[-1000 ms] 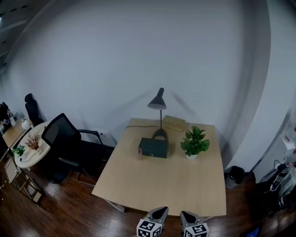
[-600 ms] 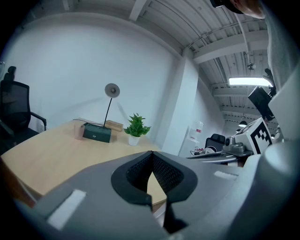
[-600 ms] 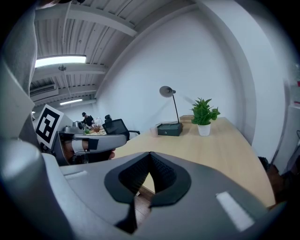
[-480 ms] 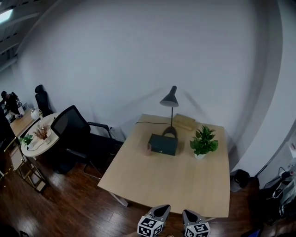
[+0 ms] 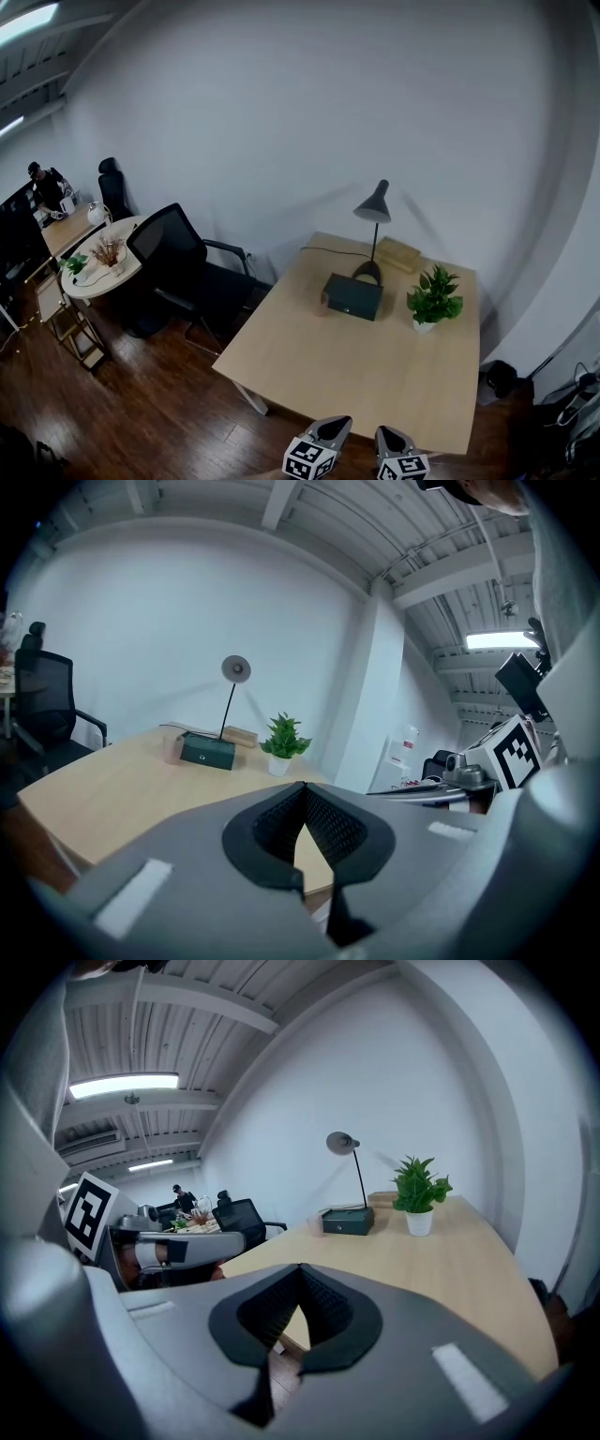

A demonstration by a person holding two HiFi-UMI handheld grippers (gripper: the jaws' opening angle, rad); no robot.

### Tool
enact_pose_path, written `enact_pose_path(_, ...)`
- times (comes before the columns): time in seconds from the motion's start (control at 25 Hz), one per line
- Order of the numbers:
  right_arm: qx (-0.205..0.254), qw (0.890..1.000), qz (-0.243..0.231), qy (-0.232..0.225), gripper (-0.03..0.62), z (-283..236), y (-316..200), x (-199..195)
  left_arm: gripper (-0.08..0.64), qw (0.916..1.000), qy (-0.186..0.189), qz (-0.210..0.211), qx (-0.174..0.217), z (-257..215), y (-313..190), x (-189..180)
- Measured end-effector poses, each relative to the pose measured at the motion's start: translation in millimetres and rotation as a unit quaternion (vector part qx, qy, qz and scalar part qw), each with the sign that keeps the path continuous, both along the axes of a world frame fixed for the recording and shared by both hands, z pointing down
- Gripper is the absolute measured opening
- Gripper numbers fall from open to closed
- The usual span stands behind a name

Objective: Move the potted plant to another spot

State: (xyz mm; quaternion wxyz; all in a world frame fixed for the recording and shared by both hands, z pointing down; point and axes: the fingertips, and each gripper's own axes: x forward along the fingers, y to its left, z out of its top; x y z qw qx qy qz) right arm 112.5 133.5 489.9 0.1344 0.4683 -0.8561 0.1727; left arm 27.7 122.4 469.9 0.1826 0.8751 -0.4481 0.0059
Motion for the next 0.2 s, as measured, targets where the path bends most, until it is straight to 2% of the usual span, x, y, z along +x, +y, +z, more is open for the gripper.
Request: enact_pose_path(0.2, -0.001, 1.0, -0.013, 0.0, 0.006, 1.3, -2.0, -5.5, -0.006, 0.9999, 0.001, -0.014, 0.001, 0.7, -1.7, -6.3)
